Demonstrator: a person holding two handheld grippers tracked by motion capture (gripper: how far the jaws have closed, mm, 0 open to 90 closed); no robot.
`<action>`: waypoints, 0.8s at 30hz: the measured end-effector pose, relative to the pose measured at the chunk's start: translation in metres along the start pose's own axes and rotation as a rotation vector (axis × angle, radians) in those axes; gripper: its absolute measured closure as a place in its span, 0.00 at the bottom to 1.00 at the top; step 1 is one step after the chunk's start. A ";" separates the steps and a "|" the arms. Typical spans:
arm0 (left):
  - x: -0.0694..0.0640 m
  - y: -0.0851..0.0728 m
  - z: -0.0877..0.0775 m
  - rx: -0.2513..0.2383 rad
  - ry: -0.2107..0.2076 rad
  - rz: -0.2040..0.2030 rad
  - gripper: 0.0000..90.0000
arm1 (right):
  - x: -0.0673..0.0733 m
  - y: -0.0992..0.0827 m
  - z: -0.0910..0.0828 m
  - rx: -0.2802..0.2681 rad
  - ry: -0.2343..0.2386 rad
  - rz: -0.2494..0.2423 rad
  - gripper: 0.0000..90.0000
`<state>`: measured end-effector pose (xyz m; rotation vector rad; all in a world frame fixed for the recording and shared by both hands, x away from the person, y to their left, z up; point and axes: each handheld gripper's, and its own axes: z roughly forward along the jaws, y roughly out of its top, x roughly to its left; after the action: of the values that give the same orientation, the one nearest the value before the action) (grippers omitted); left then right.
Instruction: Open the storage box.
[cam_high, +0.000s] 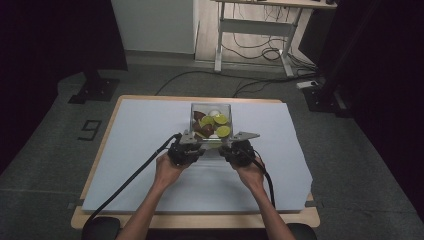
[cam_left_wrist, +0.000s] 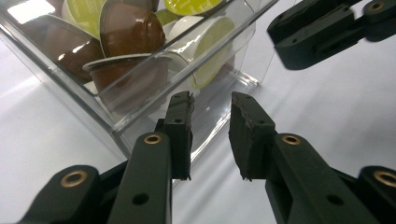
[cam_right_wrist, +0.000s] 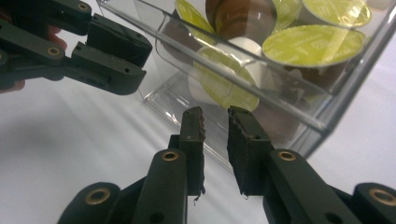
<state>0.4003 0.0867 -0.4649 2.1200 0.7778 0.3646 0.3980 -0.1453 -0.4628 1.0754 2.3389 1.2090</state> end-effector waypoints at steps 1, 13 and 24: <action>0.000 0.000 0.000 0.000 0.000 0.000 0.78 | 0.000 0.000 0.000 0.000 0.000 0.000 0.84; 0.003 0.001 0.008 -0.031 -0.012 -0.026 0.81 | 0.001 0.007 0.009 -0.013 -0.017 -0.005 0.86; 0.000 0.001 0.007 -0.045 0.006 0.000 0.88 | -0.004 0.004 0.008 -0.037 0.047 0.009 0.88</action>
<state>0.4039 0.0816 -0.4689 2.0777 0.7663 0.3849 0.4068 -0.1425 -0.4646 1.0582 2.3389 1.2888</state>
